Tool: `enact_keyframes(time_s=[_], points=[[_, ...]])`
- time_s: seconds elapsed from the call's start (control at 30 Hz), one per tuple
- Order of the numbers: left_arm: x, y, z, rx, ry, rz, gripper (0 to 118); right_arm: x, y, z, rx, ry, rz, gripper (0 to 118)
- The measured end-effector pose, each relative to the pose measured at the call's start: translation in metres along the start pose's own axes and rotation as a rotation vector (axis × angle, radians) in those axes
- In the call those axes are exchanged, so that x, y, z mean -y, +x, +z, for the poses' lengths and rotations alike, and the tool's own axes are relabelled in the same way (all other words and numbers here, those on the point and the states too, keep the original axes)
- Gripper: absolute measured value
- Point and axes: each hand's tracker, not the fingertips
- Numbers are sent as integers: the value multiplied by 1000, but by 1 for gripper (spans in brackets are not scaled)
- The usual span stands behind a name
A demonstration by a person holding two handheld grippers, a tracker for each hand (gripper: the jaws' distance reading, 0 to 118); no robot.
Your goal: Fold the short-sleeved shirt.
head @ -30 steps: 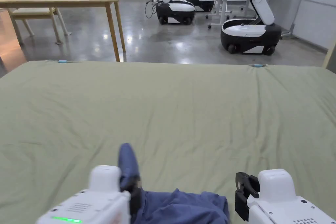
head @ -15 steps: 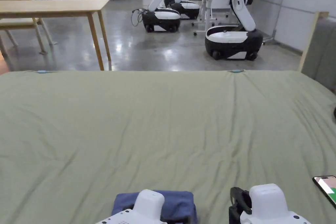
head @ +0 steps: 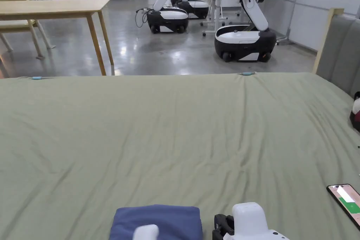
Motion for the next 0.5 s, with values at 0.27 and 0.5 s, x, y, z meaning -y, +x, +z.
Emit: enact_keyframes(time_s=[0.27,0.5], points=[[0,-27,40,-4,134,108,16,8,-18,-20,-28,-104,12,2],[8,-91,140,-159,304,204,92,26,-38,-66,-146,-184,-144,2]])
